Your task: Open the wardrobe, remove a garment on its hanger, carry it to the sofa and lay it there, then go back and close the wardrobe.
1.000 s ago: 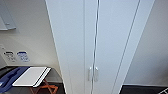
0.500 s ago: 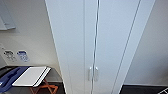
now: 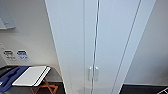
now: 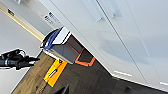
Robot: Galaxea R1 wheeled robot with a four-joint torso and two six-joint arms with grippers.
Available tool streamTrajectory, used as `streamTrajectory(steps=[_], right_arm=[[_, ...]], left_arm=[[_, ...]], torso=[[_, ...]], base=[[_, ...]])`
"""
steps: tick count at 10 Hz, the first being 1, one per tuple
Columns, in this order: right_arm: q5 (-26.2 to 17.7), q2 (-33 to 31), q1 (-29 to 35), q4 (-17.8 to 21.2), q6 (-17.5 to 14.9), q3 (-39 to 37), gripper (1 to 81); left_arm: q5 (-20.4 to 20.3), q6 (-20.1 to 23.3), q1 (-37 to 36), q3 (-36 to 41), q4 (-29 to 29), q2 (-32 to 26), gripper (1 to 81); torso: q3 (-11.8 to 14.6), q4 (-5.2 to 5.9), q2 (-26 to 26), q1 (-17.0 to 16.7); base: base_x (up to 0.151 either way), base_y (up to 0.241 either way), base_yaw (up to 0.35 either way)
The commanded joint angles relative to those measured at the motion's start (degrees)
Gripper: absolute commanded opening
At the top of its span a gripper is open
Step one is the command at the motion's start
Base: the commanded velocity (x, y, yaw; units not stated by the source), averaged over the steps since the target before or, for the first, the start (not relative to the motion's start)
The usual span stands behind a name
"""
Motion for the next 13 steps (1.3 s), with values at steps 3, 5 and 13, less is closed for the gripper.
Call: streamTrajectory(steps=[3, 5, 13], right_arm=[[-5.51, 1.41, 17.8, 2.77, 1.16, 0.74, 81.1], [-7.64, 5.46, 21.85, 2.77, 2.3, -2.25, 81.1], [-14.49, 23.39, 32.57, 2.6, 5.02, -17.98, 81.1]], left_arm=[[13.74, -0.25, -22.69, 4.81, -4.98, 0.37, 81.1], [15.52, -1.13, -26.75, 2.87, -5.87, 4.61, 81.1], [23.41, -4.12, -34.22, -10.83, -5.78, 22.62, 81.1]], torso=[[-0.02, 0.0, 0.04, 0.02], [-0.06, 0.0, 0.09, 0.06], [-0.19, 0.0, 0.19, 0.19]], base=[[0.0, 0.0, 0.0], [0.0, 0.0, 0.0], [0.0, 0.0, 0.0]])
